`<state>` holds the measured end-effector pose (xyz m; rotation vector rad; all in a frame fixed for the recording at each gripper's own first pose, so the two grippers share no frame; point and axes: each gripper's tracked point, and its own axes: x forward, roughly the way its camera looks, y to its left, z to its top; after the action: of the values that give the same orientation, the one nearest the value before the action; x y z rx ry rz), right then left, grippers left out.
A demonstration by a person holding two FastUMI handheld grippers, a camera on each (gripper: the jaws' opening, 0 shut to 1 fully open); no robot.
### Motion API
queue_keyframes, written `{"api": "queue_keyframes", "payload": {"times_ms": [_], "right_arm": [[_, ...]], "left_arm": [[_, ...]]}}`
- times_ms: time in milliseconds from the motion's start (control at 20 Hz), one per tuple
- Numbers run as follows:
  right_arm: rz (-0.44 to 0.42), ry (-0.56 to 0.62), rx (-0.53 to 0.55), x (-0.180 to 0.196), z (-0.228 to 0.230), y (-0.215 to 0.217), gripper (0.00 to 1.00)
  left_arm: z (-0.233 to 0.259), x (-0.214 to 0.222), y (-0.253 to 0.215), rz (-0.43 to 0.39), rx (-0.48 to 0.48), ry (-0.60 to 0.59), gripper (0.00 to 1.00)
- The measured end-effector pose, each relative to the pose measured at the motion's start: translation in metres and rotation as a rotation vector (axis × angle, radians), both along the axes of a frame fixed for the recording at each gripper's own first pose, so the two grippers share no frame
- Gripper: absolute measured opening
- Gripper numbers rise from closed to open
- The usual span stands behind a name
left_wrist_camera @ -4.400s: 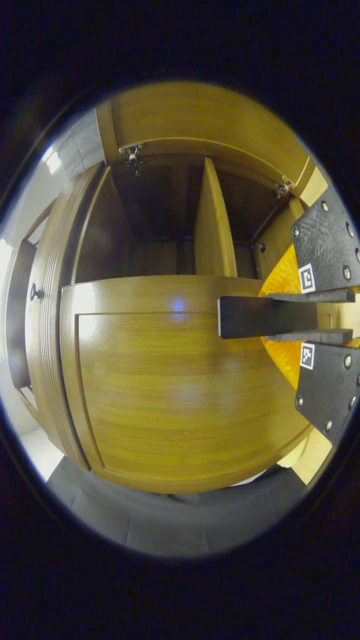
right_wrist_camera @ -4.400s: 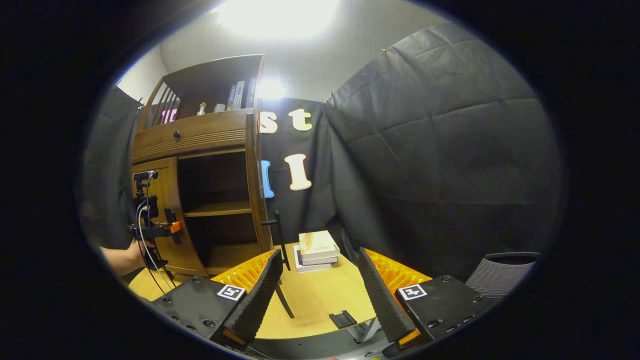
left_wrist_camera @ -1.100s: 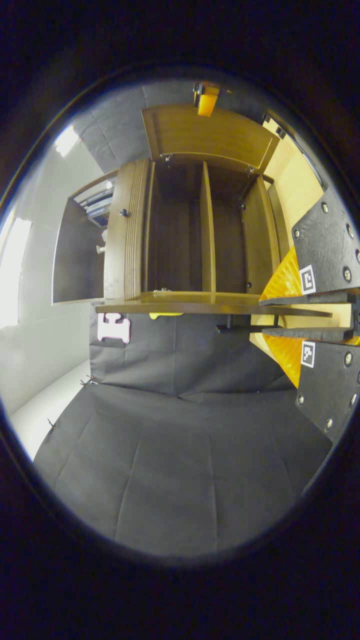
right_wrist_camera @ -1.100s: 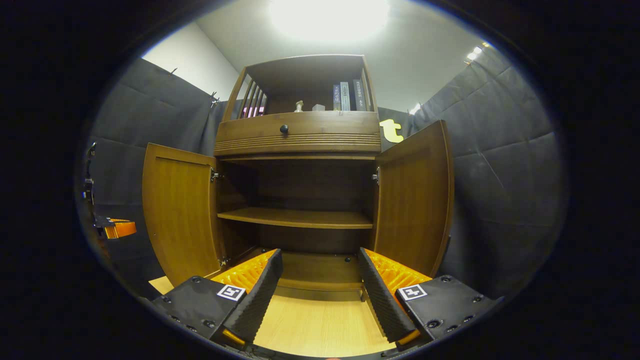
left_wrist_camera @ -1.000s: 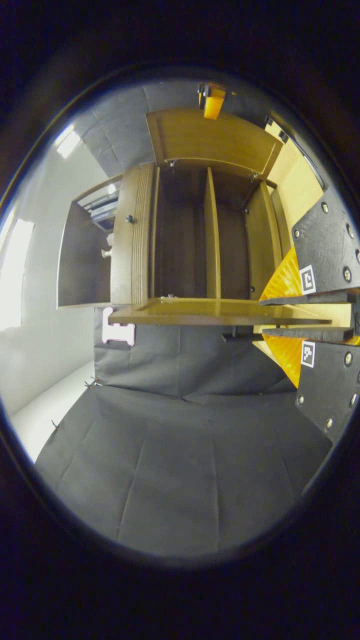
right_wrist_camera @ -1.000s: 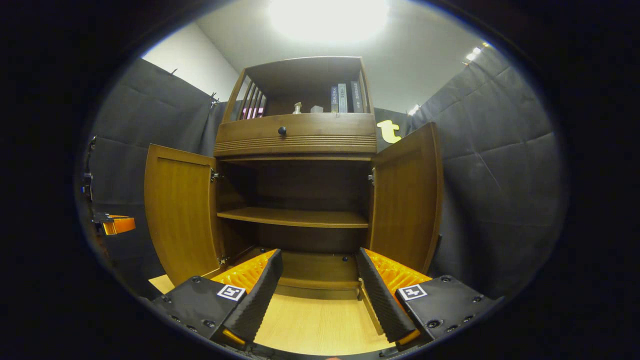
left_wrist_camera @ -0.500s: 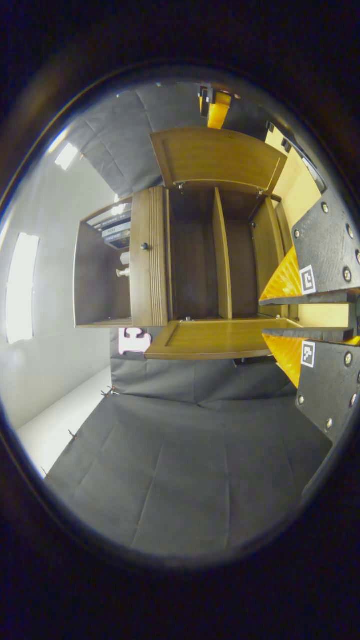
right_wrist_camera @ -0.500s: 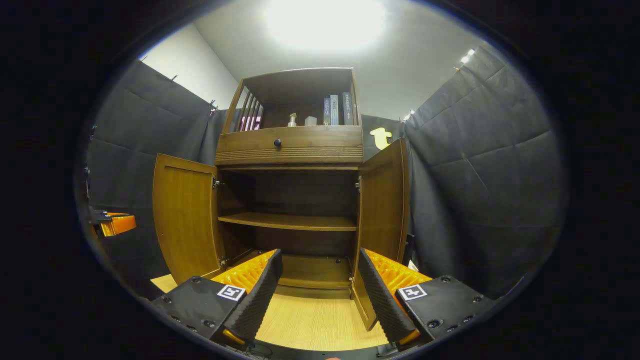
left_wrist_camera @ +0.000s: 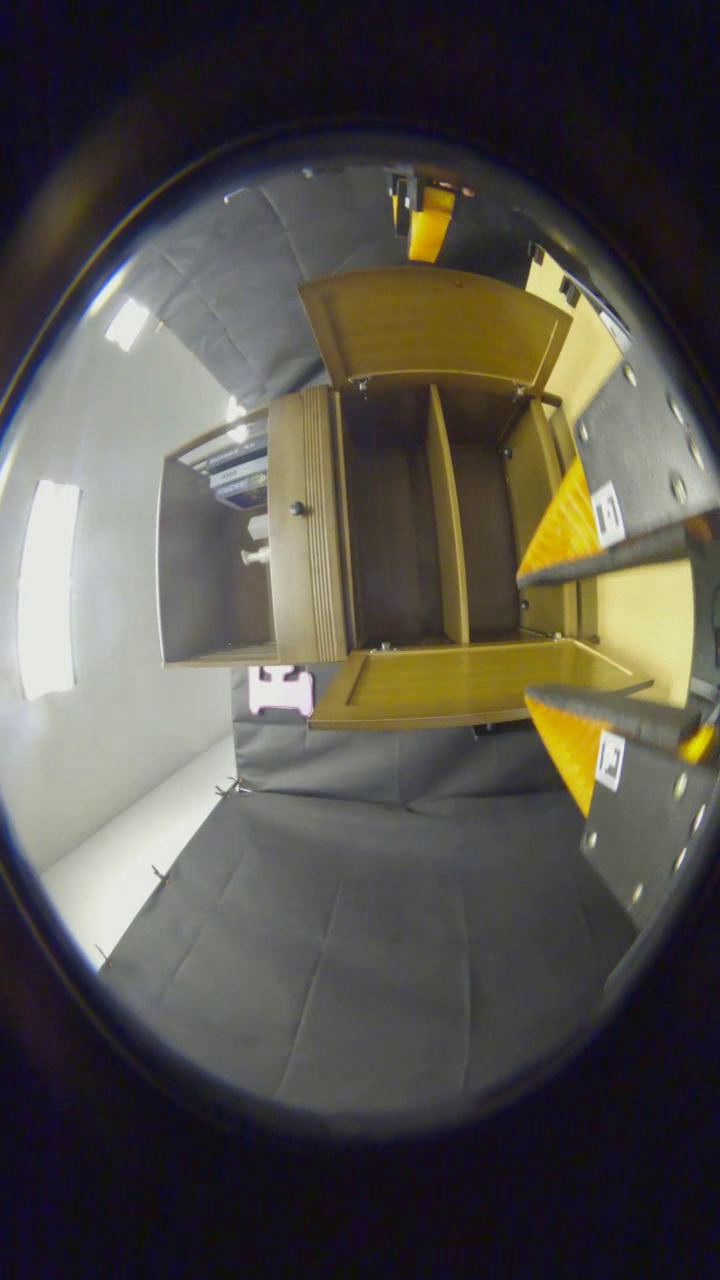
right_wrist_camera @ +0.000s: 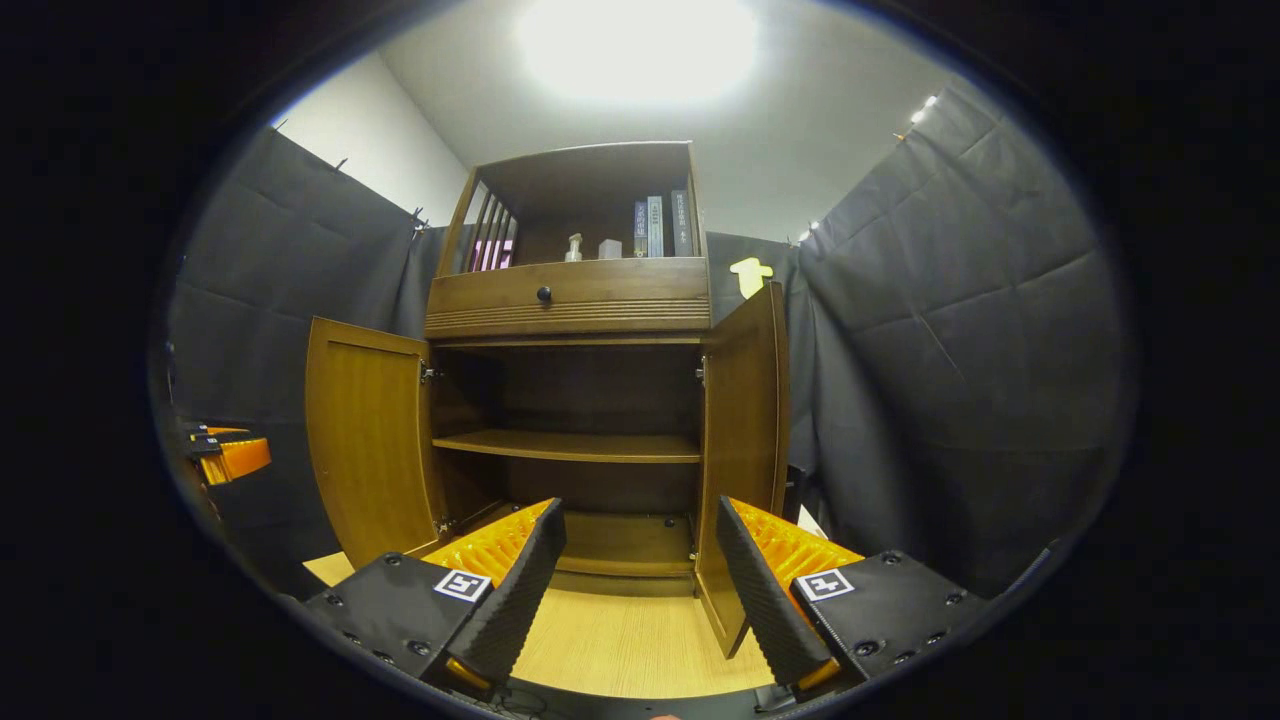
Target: Open the right door of the double-door shoe cabinet with the right hand, and open the left door with the left hand.
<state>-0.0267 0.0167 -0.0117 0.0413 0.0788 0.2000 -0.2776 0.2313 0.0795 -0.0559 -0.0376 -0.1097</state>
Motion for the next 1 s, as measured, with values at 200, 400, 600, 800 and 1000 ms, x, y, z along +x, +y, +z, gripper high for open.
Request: {"api": "queue_keyframes", "payload": {"times_ms": [200,400,600,800,1000], "right_arm": [[-0.009,0.004,0.009,0.001,0.0,-0.002,0.93],[-0.018,-0.001,0.008,0.001,0.002,-0.002,0.95],[-0.024,-0.001,0.005,0.002,0.002,-0.004,0.95],[-0.028,0.003,0.008,0.003,0.001,-0.004,0.95],[-0.027,0.007,0.006,0.004,0.0,-0.005,0.92]], "left_arm": [[0.0,0.002,0.006,0.018,0.002,-0.001,0.85],[0.0,-0.001,0.002,0.0,-0.013,0.0,0.92],[0.003,0.001,0.003,0.008,0.009,-0.007,0.92],[0.006,-0.001,0.002,0.003,-0.001,-0.016,0.92],[0.011,0.0,0.008,0.031,0.013,-0.037,0.92]]}}
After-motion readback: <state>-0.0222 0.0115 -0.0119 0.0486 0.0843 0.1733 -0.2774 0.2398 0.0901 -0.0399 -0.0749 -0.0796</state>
